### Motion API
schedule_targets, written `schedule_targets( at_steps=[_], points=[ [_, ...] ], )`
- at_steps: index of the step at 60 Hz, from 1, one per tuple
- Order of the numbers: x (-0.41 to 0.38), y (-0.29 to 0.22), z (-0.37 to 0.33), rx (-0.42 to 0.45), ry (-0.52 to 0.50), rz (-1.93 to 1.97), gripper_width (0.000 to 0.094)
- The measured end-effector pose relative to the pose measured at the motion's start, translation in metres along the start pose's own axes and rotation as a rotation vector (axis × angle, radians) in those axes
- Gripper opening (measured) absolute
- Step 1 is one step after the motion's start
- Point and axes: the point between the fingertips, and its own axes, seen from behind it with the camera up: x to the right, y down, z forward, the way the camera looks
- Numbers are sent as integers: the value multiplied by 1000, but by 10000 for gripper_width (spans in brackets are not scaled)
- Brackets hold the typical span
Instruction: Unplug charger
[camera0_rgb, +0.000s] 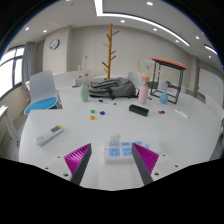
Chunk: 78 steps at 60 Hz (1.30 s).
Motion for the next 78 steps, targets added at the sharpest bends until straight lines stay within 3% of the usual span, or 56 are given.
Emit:
schedule_targets(
  at_steps=[25, 30, 33, 35, 41, 53, 58, 60, 66, 72, 78],
  points=[
    [-1, 1, 108, 11, -34, -7, 831],
    [5, 5, 121, 1, -28, 8, 648],
    [6, 6, 126, 1, -32, 15, 434],
    [8, 7, 127, -3, -28, 15, 231],
    [9, 6, 128, -7, -27, 23, 127],
    [6, 2, 124, -47, -101, 49, 67],
    [20, -93, 90, 211, -63, -44, 65],
    [24, -123, 80, 258, -54, -51, 64],
    [42, -157, 81, 163, -100, 49, 64],
    [105, -173, 78, 157, -24, 43, 64],
    [174, -148, 70, 96, 44, 41, 67]
  ],
)
